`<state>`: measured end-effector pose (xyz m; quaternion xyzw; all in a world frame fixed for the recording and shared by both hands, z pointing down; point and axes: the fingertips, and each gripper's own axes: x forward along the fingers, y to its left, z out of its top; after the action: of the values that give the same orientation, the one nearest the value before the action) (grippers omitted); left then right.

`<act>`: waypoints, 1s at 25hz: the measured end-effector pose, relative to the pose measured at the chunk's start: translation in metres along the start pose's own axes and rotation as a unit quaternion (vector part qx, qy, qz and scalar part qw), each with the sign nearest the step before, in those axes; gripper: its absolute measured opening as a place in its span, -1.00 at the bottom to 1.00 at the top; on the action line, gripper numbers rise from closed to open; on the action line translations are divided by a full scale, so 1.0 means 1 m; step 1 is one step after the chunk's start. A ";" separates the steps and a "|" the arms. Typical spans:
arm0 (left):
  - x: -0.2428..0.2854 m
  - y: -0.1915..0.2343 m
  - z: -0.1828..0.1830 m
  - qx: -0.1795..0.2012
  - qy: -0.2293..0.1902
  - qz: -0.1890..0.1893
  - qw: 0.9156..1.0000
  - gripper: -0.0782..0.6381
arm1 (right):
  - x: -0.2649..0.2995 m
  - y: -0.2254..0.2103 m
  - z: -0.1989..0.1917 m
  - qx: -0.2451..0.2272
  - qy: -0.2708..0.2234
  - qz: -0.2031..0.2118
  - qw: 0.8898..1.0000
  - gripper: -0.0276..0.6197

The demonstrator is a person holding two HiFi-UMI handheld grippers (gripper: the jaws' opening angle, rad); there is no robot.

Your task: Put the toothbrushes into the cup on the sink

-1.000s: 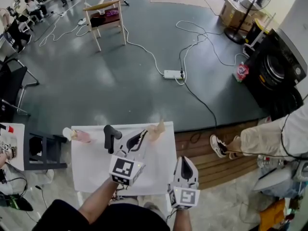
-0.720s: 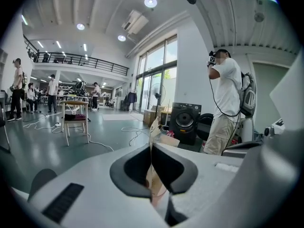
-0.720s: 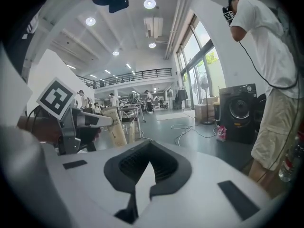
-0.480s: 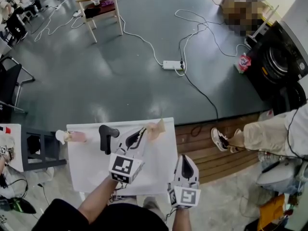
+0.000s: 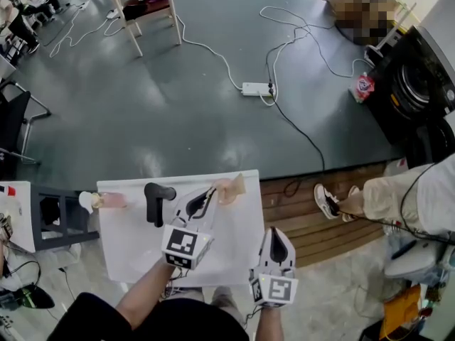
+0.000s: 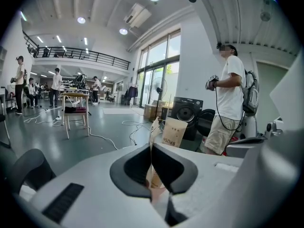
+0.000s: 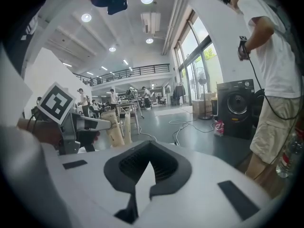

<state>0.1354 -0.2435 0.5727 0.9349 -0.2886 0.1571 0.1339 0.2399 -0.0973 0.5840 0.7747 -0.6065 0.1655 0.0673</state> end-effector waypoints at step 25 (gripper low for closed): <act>-0.001 -0.001 -0.004 0.011 0.007 -0.007 1.000 -0.28 | -0.002 0.011 -0.001 -0.011 0.001 0.012 1.000 -0.92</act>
<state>0.1344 -0.2410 0.5757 0.9373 -0.2789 0.1665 0.1265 0.2282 -0.0980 0.5832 0.7668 -0.6171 0.1603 0.0744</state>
